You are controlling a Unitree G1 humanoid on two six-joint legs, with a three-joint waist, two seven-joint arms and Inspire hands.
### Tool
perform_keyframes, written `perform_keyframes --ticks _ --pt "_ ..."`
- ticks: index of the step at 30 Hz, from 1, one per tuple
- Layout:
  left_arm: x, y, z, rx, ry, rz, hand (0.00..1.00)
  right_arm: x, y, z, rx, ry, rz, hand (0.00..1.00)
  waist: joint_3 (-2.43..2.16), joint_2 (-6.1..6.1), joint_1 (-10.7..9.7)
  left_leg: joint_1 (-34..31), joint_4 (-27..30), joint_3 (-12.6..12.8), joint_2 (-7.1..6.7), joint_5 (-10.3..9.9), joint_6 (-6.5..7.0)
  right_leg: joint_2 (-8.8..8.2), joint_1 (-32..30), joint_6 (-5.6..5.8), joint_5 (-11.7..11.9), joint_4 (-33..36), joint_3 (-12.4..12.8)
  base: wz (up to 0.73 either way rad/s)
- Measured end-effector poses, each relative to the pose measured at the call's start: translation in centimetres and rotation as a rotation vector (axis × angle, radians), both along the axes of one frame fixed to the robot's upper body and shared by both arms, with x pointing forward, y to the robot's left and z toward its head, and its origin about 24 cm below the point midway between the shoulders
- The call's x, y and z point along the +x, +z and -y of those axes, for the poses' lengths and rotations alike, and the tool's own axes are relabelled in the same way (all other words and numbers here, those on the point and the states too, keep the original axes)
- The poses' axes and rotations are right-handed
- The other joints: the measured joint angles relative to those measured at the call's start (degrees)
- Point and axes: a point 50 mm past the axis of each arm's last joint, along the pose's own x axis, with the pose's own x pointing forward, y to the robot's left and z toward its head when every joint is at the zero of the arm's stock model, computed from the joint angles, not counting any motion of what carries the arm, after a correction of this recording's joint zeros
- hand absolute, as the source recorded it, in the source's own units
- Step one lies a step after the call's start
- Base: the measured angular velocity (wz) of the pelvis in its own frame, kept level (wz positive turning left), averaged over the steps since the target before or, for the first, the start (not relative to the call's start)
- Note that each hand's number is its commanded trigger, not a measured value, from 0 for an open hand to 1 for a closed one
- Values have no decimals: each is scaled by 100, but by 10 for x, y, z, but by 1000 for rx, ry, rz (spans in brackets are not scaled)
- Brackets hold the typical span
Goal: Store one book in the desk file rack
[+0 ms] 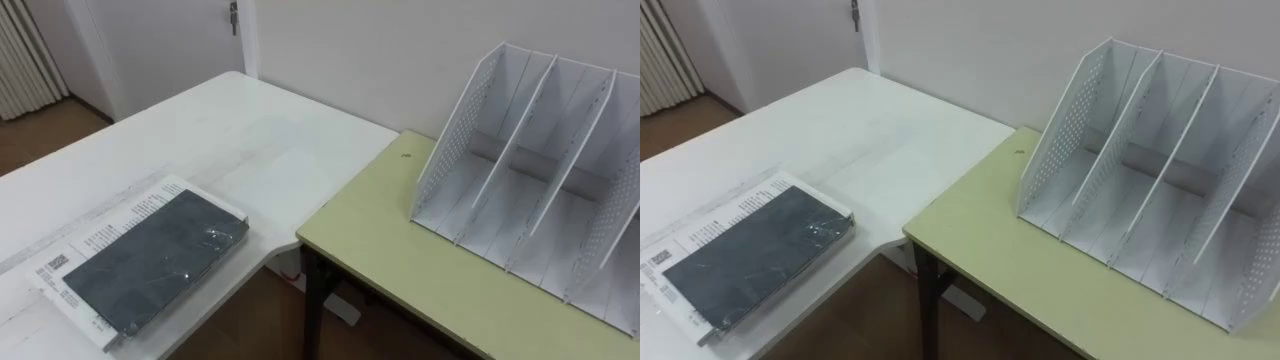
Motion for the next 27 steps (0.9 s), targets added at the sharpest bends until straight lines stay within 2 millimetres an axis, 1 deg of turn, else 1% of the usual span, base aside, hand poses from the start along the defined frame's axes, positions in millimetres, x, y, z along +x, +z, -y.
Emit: perform_keyframes --ticks 18,27 --pt "0 0 0 1 0 0 0 2 0 0 -25 4 -8 0 2 -16 7 1 0 19 -1 0 1 -6 8 1 -1 1 -12 0" --pt "3 0 0 2 -2 8 0 3 -1 -2 -28 18 -9 0 1 -72 1 15 -1 41 1 1 1 -12 11 4 -2 -4 -3 0"
